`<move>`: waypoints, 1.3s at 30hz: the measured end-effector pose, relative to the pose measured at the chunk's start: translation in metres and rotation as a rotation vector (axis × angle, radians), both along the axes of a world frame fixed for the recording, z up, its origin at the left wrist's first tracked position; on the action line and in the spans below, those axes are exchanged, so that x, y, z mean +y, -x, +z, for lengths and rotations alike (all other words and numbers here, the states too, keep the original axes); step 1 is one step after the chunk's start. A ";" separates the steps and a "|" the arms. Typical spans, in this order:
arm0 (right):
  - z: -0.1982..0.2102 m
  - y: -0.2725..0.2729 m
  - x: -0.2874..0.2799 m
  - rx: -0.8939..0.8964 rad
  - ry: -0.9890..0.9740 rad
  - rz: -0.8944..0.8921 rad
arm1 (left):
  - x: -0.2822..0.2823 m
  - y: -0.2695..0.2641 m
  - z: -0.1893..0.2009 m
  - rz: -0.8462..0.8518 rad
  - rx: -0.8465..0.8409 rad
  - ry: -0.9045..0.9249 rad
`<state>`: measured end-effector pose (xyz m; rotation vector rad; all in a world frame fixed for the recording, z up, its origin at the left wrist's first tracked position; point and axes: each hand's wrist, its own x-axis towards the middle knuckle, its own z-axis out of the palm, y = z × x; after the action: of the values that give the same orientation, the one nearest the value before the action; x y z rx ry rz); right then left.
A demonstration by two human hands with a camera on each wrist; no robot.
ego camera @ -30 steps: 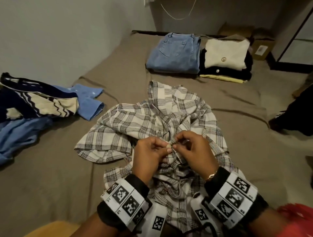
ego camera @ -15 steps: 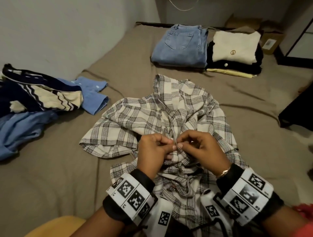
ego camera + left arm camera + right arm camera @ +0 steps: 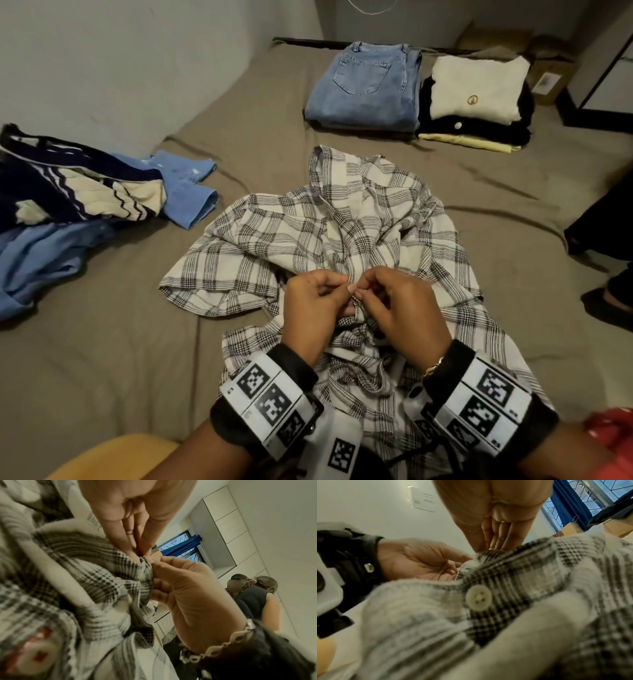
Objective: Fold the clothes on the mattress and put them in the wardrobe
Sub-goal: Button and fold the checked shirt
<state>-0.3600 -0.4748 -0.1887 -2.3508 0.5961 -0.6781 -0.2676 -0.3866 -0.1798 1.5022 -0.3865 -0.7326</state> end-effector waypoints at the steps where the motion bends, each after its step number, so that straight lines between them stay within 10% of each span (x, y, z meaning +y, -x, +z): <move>1: 0.000 0.000 0.000 0.006 0.027 0.001 | 0.000 0.001 0.000 0.008 0.006 0.004; 8: 0.001 0.001 -0.001 0.019 0.133 0.012 | -0.002 0.004 0.004 0.028 0.158 0.058; 15: 0.014 0.000 -0.018 -0.061 -1.092 0.042 | 0.000 0.000 0.006 -0.028 0.206 0.018; 23: 0.015 -0.005 -0.041 0.039 -0.279 -0.008 | 0.007 0.022 -0.005 -0.488 -0.687 -0.337; 28: -0.007 -0.008 -0.044 0.594 0.025 -0.032 | -0.001 0.020 0.006 -0.614 -1.069 -0.418; 35: -0.001 -0.006 -0.047 0.693 0.102 -0.048 | -0.047 -0.031 -0.014 -0.457 -0.669 -0.717; 39: -0.004 -0.004 -0.044 0.800 0.168 0.041 | -0.052 -0.024 -0.030 -0.470 -0.719 -0.853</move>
<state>-0.3556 -0.5183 -0.1929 -2.7495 0.8368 0.2861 -0.2439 -0.4384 -0.2095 2.5329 -1.0900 -0.7346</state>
